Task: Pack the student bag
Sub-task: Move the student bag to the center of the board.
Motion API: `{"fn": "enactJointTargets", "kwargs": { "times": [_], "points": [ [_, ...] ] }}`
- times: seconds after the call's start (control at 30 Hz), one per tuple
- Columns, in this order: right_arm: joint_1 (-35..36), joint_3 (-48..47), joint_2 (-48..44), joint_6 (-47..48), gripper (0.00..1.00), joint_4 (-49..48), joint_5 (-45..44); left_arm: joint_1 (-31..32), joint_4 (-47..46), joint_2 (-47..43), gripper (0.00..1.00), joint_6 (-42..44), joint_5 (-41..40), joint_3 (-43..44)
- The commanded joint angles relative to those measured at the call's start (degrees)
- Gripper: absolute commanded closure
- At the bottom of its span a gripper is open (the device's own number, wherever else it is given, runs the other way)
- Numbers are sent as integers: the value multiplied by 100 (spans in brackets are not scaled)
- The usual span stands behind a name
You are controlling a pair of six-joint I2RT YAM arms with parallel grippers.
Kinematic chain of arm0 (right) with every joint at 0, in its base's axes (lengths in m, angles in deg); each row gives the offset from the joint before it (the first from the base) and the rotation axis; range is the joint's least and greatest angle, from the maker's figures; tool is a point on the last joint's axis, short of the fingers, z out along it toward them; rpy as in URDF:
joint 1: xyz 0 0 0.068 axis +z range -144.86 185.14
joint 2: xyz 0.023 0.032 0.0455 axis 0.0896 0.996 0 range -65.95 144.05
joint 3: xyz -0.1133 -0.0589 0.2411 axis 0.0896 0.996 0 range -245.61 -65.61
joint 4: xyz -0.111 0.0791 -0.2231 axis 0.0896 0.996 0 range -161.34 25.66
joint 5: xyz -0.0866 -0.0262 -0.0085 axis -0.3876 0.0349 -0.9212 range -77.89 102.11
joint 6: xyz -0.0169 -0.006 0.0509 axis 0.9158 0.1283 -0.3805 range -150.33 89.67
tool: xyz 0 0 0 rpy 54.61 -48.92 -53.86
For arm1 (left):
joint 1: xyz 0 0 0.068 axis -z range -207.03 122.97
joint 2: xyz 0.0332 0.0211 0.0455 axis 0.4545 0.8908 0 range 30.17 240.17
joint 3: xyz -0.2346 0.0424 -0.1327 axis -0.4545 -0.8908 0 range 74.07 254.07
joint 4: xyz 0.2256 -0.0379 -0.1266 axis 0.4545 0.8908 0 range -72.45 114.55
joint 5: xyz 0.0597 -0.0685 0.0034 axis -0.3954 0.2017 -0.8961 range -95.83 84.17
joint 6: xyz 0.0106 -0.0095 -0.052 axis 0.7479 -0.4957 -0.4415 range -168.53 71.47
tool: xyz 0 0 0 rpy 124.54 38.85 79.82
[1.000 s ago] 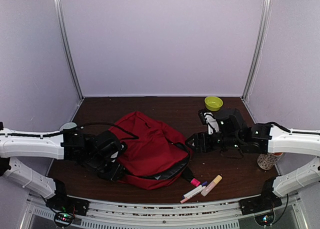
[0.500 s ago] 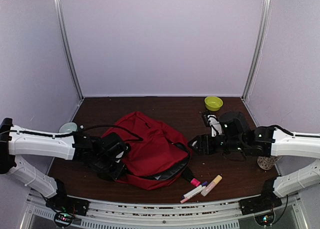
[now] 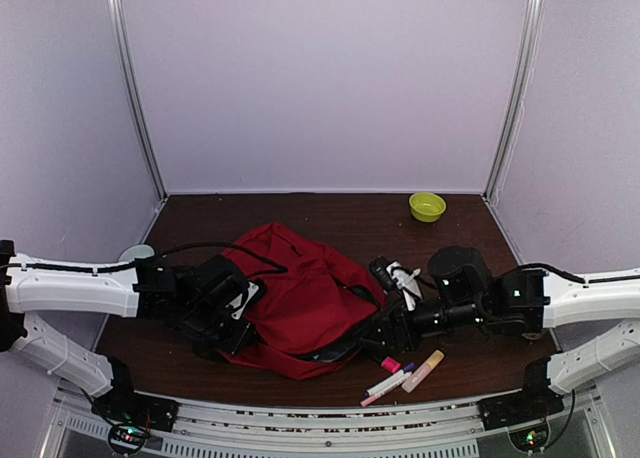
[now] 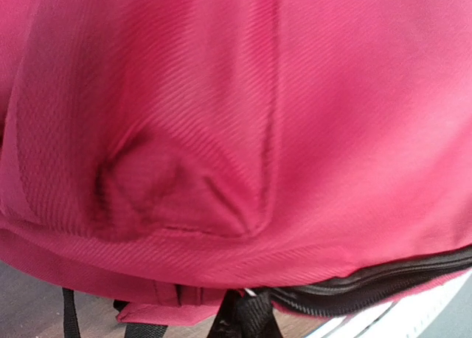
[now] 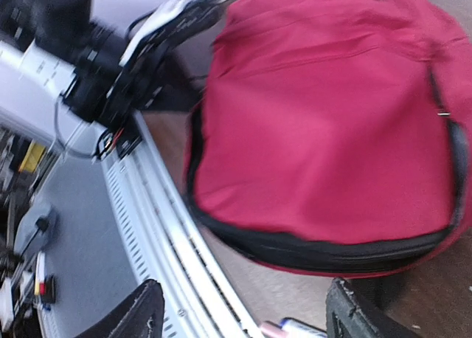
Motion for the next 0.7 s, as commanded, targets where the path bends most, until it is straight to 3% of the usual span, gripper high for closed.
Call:
{"fn": "enactJointTargets", "kwargs": {
  "times": [0.0, 0.2, 0.43, 0.67],
  "points": [
    [504, -103, 427, 208, 25, -502, 491, 28, -255, -169, 100, 87, 261, 342],
    [1198, -423, 1268, 268, 30, -915, 603, 31, -167, -287, 100, 76, 172, 486],
    [1252, -813, 2092, 192, 41, -983, 160, -80, 90, 41, 100, 62, -148, 957],
    [1229, -1102, 2468, 229, 42, -844, -251, -781, -44, 676, 100, 525, 78, 1647]
  ]
}}
